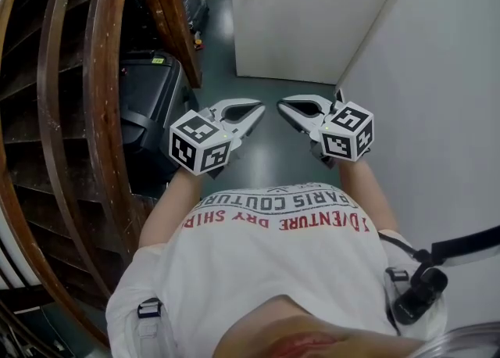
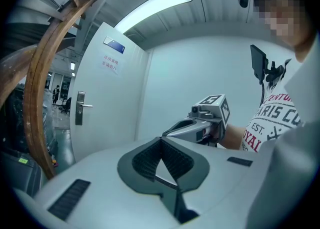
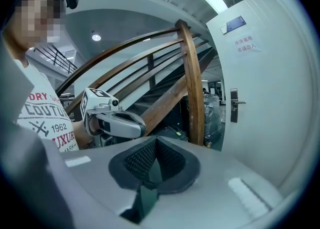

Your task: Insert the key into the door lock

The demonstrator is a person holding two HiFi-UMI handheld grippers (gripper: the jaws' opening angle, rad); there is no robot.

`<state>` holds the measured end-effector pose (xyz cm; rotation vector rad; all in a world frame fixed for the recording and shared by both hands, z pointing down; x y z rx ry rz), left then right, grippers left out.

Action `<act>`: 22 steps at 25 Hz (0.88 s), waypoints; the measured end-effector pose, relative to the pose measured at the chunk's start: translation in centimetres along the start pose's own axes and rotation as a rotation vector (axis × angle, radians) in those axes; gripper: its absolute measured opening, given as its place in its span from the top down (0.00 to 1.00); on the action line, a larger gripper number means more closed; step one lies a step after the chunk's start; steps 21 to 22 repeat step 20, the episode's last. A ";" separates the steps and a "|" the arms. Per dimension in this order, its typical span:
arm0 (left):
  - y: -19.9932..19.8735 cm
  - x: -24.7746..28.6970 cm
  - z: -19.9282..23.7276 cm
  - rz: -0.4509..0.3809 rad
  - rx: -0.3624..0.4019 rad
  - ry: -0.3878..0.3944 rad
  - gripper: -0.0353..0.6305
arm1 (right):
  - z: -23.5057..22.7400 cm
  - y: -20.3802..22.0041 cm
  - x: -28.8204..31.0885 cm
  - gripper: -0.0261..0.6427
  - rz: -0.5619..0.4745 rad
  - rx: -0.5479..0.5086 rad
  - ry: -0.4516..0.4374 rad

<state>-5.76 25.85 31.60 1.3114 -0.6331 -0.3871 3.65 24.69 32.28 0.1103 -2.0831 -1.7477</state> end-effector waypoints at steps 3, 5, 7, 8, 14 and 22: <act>0.1 -0.2 0.0 0.003 -0.002 0.000 0.95 | 0.3 0.0 0.1 0.96 -0.002 0.000 0.001; 0.2 -0.3 -0.1 0.006 -0.007 0.002 0.95 | 0.4 0.0 0.0 0.96 -0.008 0.009 0.000; 0.2 -0.3 -0.1 0.007 -0.010 0.006 0.95 | 0.3 0.1 0.0 0.96 -0.009 0.014 0.002; 0.2 -0.4 -0.1 0.007 -0.009 0.007 0.95 | 0.3 0.1 0.0 0.96 -0.006 0.012 0.003; 0.2 -0.6 0.3 0.007 -0.014 0.013 0.95 | 0.4 -0.1 0.2 0.96 -0.001 -0.002 0.014; 0.0 -0.6 0.5 0.006 -0.016 0.020 0.95 | 0.6 0.2 0.5 0.96 0.005 -0.001 0.015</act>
Point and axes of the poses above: the fingertips, and each gripper's own axes: x forward along the fingers, z to its left, y out of its underside, the point moved 4 cm from there along -x, backward along the fingers, and after that the axes turned 5 degrees about -y, right-handed, at the moved point
